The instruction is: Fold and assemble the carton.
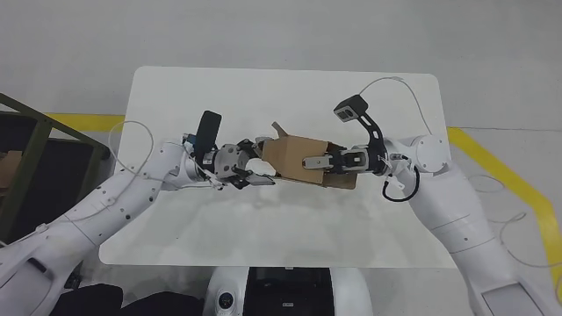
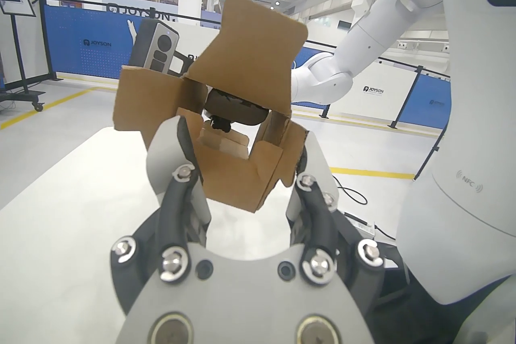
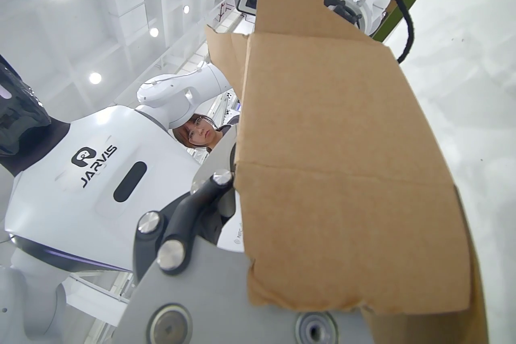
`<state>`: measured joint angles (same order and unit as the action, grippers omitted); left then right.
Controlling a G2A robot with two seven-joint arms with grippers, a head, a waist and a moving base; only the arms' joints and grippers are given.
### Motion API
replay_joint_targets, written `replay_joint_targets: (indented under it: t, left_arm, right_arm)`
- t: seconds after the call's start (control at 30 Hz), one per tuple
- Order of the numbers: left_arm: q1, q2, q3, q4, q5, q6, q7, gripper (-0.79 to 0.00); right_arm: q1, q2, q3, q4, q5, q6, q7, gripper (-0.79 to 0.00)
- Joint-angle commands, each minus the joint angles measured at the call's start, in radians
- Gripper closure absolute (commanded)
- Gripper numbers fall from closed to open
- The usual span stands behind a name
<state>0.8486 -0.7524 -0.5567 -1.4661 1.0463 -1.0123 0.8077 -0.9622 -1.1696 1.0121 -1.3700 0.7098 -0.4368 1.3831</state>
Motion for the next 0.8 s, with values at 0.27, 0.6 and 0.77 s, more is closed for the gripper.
replay_joint_targets:
  t: [0.27, 0.6, 0.77]
  left_arm:
    - [-0.007, -0.009, 0.007, 0.036, -0.067, 0.000, -0.009, -0.471]
    - [-0.022, -0.026, 0.025, 0.056, -0.202, 0.000, -0.159, -0.600]
    - [-0.025, -0.035, 0.024, 0.056, -0.277, 0.000, -0.230, -0.659]
  right_arm:
    - [-0.010, 0.000, 0.007, -0.015, -0.007, -0.002, -0.002, 0.000]
    - [-0.020, 0.001, 0.013, -0.033, -0.020, -0.005, -0.007, 0.000]
    - [-0.025, 0.001, 0.016, -0.038, -0.025, -0.007, -0.012, 0.000]
